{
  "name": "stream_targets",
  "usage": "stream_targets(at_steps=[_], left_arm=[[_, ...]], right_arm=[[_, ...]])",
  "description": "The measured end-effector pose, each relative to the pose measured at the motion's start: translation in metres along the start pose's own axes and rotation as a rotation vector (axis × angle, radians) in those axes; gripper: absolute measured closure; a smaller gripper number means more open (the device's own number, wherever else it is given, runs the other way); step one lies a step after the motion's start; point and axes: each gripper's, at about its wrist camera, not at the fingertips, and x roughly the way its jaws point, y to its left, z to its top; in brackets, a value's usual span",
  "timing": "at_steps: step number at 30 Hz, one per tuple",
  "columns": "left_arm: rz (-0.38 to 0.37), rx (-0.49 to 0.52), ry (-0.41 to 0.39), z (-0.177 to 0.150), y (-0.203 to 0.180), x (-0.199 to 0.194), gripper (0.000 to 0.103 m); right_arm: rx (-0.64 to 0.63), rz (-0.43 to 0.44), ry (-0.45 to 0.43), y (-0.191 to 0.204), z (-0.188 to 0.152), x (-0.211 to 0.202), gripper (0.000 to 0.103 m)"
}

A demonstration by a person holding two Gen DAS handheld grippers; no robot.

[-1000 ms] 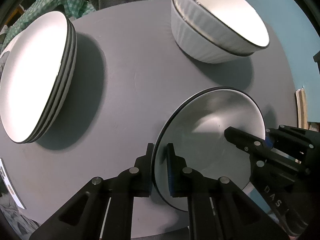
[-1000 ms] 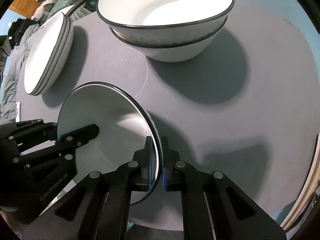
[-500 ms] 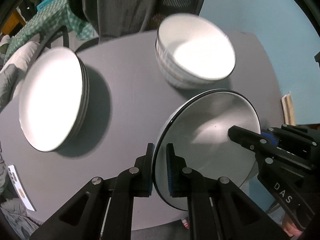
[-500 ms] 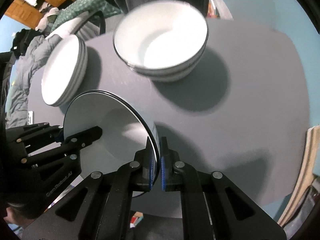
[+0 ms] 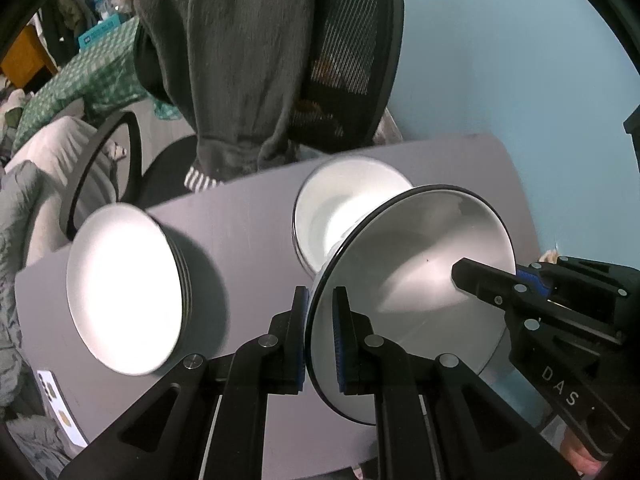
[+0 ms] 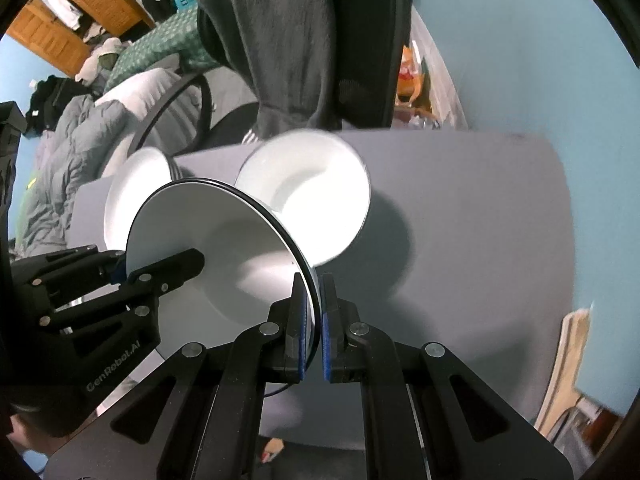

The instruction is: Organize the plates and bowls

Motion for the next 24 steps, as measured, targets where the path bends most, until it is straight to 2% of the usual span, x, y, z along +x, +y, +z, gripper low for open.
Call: stream_targets(at_steps=[9, 16, 24], left_arm=[[0.058, -0.01, 0.027, 0.032, 0.002, 0.029, 0.092], [0.096, -0.017, 0.074, 0.037, -0.002, 0.045, 0.092], [0.13, 0.008, 0.09, 0.04, -0.006, 0.053, 0.09]], right_arm=[[-0.005, -0.004, 0.033, -0.018, 0.032, 0.019, 0.097], [0.013, 0.026, 0.103, -0.029, 0.045, 0.047, 0.096], [-0.007, 0.014, 0.123, -0.032, 0.052, 0.054, 0.096]])
